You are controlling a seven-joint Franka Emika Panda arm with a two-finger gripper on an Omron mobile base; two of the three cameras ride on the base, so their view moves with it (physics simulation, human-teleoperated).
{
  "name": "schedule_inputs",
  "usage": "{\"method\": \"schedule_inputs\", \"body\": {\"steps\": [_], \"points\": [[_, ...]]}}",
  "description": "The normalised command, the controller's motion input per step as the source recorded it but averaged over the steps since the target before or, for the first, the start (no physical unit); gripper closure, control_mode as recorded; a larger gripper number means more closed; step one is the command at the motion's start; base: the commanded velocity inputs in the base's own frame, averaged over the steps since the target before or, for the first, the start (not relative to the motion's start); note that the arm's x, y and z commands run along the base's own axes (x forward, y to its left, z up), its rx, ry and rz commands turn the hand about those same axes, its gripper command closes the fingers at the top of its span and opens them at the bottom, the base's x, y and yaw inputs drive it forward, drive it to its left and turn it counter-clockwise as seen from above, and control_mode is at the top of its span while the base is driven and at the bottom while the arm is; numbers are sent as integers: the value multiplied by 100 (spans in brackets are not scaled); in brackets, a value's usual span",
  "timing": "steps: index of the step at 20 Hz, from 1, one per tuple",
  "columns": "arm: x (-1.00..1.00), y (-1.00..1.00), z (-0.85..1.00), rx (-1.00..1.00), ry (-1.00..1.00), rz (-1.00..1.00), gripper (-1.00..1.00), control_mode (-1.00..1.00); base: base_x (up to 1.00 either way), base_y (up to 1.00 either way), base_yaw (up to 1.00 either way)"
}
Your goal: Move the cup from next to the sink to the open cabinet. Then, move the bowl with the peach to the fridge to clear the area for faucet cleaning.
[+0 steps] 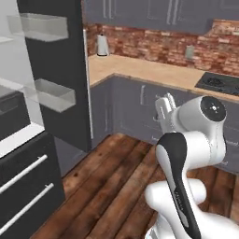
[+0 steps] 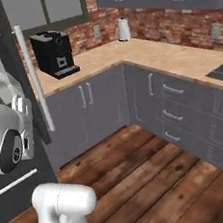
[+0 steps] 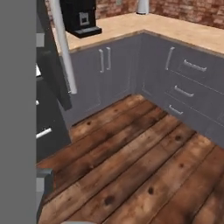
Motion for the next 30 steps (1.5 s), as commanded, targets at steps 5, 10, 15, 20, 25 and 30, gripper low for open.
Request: {"method": "schedule_inputs", "body": {"steps": [5, 10, 15, 20, 25, 30], "points": [[0, 0, 0, 0, 0, 0, -100, 100, 0, -49, -93], [0, 0, 0, 0, 0, 0, -100, 100, 26, -71, -80], [0, 0, 0, 0, 0, 0, -100, 100, 100, -75, -42], [0, 0, 0, 0, 0, 0, -100, 100, 100, -75, -34], [0, 0, 0, 0, 0, 0, -100, 100, 100, -69, -38], [0, 0, 0, 0, 0, 0, -100, 100, 83, -62, -60]]}}
